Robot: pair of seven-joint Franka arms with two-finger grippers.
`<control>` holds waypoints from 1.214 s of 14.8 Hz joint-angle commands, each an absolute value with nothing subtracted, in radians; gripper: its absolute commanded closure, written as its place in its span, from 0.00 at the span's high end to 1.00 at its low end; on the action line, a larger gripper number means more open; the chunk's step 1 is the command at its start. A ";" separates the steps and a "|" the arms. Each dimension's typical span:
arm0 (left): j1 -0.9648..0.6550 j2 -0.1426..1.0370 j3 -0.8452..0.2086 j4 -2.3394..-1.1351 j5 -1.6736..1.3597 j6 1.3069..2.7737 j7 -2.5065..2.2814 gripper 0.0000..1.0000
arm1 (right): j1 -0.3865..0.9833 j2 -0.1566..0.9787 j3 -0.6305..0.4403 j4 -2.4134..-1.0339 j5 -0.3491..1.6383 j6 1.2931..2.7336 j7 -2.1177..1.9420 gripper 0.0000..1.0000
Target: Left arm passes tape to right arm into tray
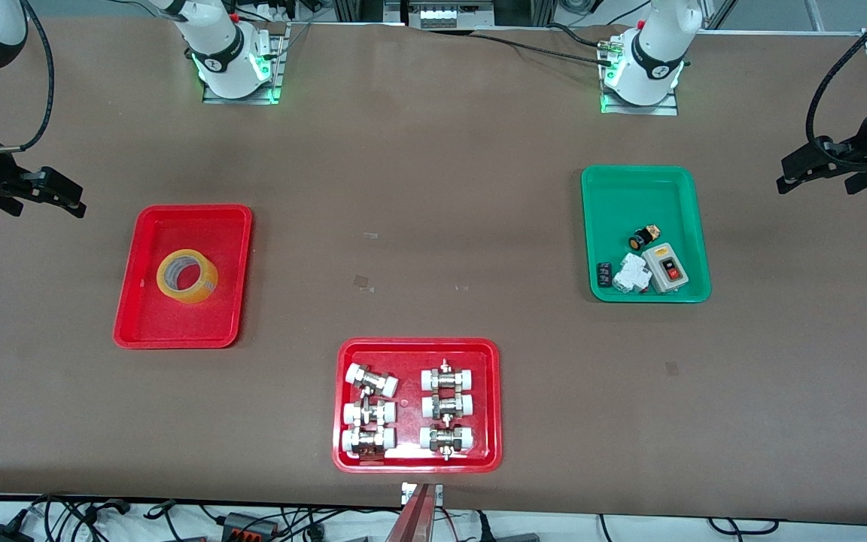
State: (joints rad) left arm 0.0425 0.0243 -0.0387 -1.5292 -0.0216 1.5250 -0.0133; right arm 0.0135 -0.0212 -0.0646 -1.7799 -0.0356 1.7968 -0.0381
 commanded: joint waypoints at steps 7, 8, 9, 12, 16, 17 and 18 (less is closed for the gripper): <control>0.049 0.038 -0.048 -1.500 -0.012 1.503 -0.009 1.00 | -0.017 -0.037 -0.035 -1.769 -0.018 1.753 -0.037 1.00; 0.049 0.038 -0.048 -1.500 -0.012 1.503 -0.009 1.00 | -0.017 -0.037 -0.034 -1.770 -0.018 1.752 -0.037 1.00; 0.049 0.038 -0.048 -1.500 -0.012 1.503 -0.009 1.00 | -0.017 -0.037 -0.034 -1.770 -0.017 1.752 -0.035 1.00; 0.048 0.038 -0.048 -1.500 -0.012 1.503 -0.011 1.00 | -0.014 -0.038 -0.035 -1.769 0.008 1.746 -0.035 1.00; 0.049 0.038 -0.048 -1.500 -0.012 1.503 -0.009 1.00 | -0.012 -0.040 -0.038 -1.770 0.008 1.733 -0.037 1.00; 0.048 0.038 -0.048 -1.500 -0.012 1.503 -0.011 1.00 | -0.009 -0.041 -0.034 -1.769 0.006 1.727 -0.038 1.00; 0.049 0.038 -0.048 -1.500 -0.012 1.503 -0.011 1.00 | -0.008 -0.043 -0.032 -1.769 0.005 1.727 -0.038 1.00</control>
